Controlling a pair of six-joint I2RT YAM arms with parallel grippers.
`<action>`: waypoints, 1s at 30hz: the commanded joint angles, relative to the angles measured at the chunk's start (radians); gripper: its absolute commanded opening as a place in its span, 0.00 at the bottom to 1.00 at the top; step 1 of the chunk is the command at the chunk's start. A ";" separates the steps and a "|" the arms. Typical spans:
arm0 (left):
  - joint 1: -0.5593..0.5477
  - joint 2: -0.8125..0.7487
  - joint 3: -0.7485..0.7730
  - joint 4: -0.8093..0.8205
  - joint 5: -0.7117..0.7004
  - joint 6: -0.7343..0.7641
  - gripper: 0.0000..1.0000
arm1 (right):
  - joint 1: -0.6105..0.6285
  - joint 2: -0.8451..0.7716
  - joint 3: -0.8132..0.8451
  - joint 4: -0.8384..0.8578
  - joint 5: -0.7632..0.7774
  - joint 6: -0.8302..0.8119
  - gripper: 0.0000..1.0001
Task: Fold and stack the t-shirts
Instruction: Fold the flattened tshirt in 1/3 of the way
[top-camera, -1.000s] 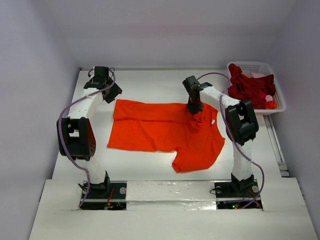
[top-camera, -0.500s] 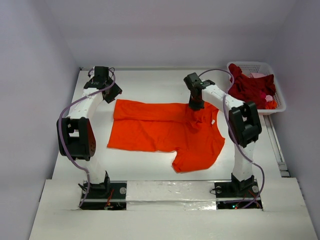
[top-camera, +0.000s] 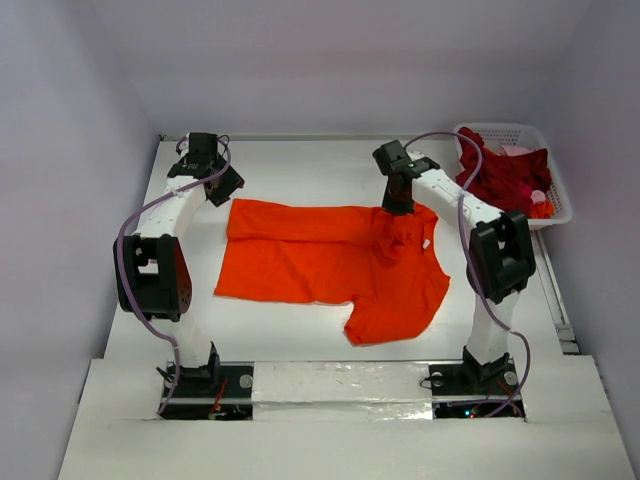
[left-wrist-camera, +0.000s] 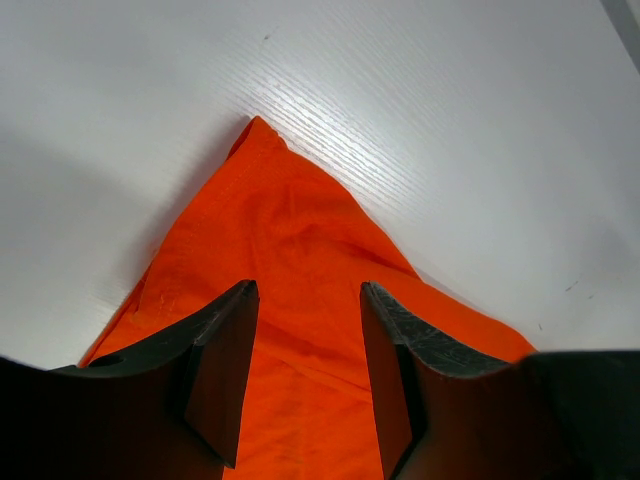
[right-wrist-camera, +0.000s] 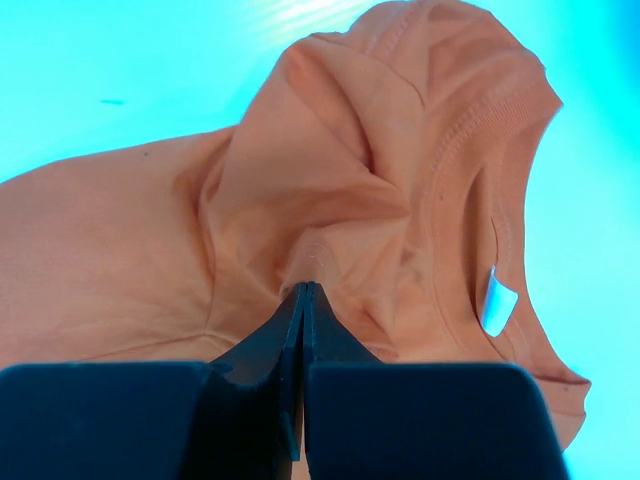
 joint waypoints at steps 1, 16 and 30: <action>0.000 -0.005 0.052 0.000 0.003 0.002 0.42 | 0.005 -0.076 -0.045 -0.005 0.023 0.067 0.00; 0.000 -0.006 0.067 -0.005 0.032 0.005 0.42 | -0.047 -0.159 -0.243 0.047 -0.040 0.137 0.00; 0.000 -0.016 0.067 -0.011 0.027 0.010 0.42 | -0.150 -0.172 -0.312 0.091 -0.033 0.104 0.00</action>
